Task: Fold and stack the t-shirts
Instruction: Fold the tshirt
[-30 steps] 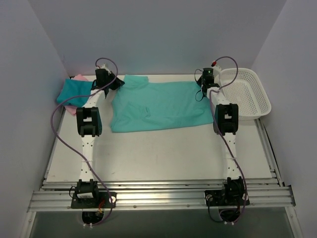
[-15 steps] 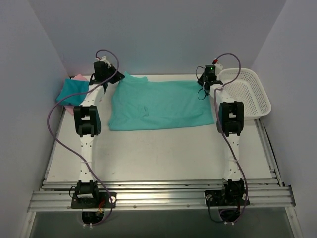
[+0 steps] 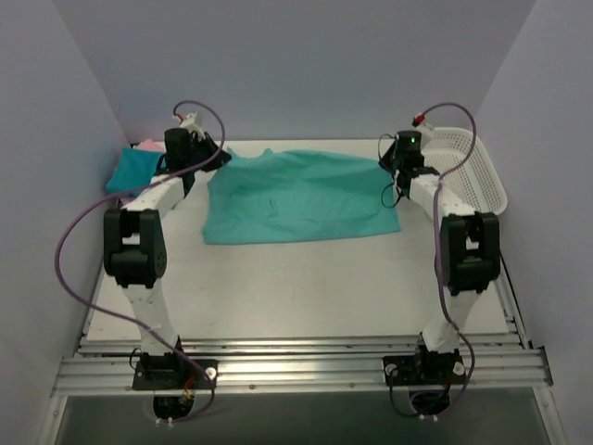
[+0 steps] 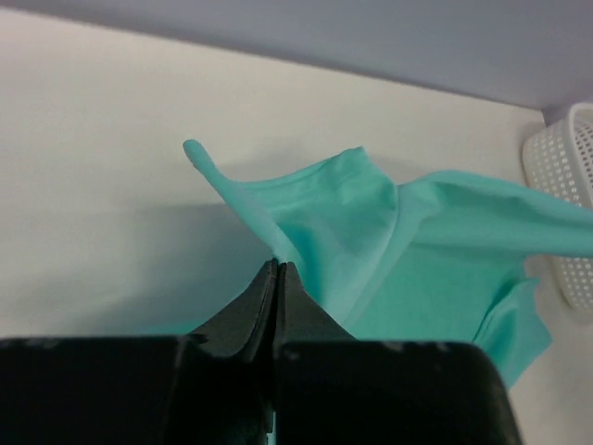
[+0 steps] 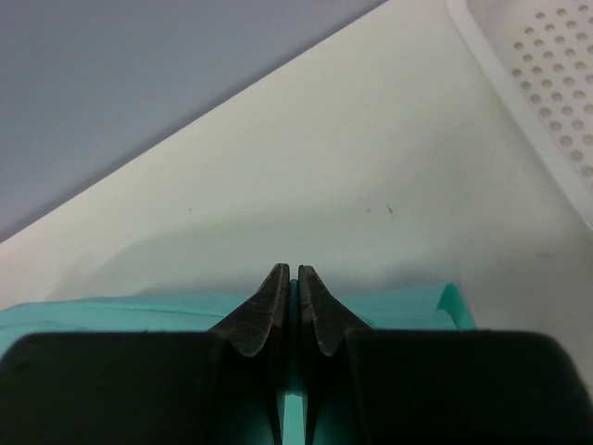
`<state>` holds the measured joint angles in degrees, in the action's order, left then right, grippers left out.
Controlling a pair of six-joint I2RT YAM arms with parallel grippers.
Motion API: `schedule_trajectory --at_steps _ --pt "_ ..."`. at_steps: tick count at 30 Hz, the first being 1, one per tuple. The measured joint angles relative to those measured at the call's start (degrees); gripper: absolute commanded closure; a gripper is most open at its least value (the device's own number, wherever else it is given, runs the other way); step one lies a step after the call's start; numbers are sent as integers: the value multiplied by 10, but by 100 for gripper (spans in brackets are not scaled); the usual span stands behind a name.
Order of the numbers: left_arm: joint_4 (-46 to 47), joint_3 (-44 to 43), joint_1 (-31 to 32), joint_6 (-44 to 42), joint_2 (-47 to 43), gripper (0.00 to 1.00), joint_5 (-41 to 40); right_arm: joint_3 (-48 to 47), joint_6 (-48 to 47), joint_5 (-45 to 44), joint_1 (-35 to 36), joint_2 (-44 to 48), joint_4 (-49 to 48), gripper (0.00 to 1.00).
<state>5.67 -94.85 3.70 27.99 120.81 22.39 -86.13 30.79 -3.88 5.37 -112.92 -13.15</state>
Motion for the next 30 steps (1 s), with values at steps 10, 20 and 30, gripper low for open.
schedule_trajectory --at_steps 10,20,30 --pt "35 349 19 -19 -210 9 -136 264 44 -71 -5 175 -5 0" --pt "-38 374 10 0 -256 6 -224 274 61 -71 -25 141 37 0" --pt "-44 374 15 -1 -417 6 -233 254 61 -56 5 270 60 0"
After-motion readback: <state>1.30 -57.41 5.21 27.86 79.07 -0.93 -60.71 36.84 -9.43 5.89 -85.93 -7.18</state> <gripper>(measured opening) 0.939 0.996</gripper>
